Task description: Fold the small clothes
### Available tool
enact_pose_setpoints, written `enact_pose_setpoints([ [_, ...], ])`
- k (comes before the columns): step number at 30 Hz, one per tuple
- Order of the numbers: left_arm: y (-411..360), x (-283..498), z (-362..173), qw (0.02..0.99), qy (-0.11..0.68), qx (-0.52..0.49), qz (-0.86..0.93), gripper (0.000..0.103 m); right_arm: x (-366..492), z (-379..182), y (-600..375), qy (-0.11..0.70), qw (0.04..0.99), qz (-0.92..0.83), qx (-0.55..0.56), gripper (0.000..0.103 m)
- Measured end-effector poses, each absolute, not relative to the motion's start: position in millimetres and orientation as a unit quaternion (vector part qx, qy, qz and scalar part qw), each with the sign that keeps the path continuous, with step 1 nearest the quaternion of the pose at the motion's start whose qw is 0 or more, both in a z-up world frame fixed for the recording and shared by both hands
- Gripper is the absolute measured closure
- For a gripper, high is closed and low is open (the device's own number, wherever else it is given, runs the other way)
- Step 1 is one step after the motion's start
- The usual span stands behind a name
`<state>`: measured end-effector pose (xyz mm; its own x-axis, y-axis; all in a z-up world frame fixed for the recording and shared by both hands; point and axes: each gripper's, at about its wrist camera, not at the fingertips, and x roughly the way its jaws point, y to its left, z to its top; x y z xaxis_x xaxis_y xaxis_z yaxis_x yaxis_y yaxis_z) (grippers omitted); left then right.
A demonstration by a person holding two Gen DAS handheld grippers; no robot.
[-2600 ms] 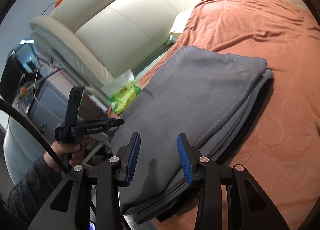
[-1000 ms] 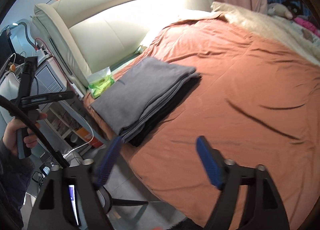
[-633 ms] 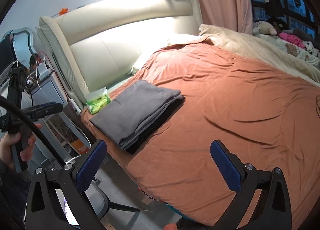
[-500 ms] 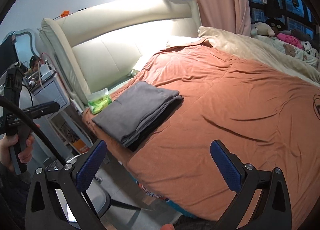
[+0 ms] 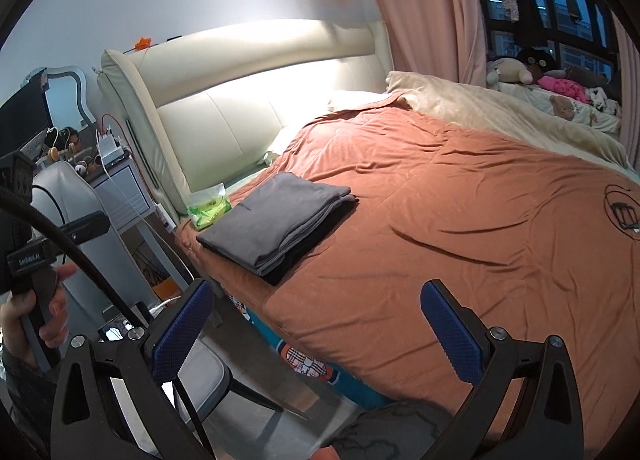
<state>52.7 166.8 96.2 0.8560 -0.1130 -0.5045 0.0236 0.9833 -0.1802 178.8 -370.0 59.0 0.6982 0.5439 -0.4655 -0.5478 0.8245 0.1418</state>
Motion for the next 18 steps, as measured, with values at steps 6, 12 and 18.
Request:
enact_pose_setpoints([
  [6, 138.2, 18.9, 91.4, 0.962, 0.253, -0.083, -0.05, 0.0, 143.0, 57.2, -391.9, 0.242, 0.929, 0.281, 0.007, 0.0],
  [12, 110.7, -8.8, 79.7, 0.966, 0.242, -0.069, -0.055, 0.0, 104.3, 44.3, -410.4, 0.223, 0.937, 0.268, 0.019, 0.0],
  [18, 92.0, -31.7, 74.8, 0.968, 0.232, -0.069, -0.061, 0.0, 75.3, 29.3, -424.5, 0.218, 0.943, 0.25, 0.024, 0.0],
])
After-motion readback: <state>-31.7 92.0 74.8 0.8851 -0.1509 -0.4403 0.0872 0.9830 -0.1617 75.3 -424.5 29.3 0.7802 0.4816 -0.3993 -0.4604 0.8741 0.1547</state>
